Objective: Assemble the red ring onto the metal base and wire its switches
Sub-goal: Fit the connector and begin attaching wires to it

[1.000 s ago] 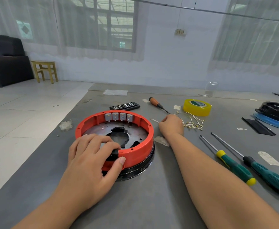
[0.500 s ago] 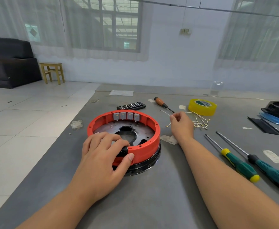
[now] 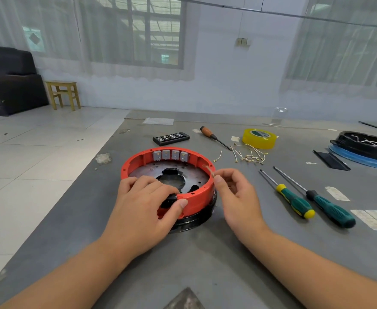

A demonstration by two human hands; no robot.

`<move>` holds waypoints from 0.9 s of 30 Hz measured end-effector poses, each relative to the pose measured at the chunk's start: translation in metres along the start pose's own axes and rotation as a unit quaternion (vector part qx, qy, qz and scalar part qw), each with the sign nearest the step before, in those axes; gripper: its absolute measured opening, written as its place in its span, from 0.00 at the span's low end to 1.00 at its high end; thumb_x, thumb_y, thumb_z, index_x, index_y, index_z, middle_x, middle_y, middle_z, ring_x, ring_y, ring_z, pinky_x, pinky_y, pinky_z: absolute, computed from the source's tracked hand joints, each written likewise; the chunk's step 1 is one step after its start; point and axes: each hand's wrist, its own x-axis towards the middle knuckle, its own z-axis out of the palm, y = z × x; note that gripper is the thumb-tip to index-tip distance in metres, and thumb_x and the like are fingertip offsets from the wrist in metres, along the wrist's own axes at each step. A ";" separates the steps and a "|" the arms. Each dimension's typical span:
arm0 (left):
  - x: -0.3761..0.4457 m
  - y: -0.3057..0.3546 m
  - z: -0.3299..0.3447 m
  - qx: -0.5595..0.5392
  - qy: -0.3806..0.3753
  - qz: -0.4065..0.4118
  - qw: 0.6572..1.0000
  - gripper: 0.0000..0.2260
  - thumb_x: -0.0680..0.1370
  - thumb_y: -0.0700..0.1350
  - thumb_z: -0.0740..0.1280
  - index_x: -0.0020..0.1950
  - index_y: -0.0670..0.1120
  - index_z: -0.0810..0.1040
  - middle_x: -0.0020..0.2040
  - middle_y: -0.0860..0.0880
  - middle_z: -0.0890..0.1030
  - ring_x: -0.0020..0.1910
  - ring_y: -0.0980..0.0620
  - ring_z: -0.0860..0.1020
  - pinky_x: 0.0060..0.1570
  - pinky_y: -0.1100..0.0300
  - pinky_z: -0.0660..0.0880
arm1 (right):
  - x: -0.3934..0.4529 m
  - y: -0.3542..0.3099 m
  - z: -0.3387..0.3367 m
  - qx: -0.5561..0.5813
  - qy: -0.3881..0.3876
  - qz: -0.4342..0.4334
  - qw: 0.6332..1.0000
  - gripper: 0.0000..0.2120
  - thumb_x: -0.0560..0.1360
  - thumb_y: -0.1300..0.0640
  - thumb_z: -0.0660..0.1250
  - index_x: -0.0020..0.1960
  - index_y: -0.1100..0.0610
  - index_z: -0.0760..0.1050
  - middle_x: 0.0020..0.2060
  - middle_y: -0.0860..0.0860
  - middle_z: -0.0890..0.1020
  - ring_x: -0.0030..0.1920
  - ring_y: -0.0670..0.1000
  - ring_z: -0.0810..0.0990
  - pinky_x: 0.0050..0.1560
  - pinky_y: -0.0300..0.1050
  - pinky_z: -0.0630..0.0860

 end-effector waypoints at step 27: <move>0.004 0.021 -0.004 -0.236 0.064 -0.070 0.967 0.08 0.78 0.60 0.64 0.46 0.62 0.82 0.56 0.66 0.81 0.63 0.61 0.75 0.65 0.57 0.65 | -0.036 -0.026 -0.004 -0.097 -0.130 -0.139 0.977 0.04 0.80 0.58 0.71 0.52 0.51 0.83 0.45 0.44 0.83 0.47 0.50 0.81 0.45 0.41 0.78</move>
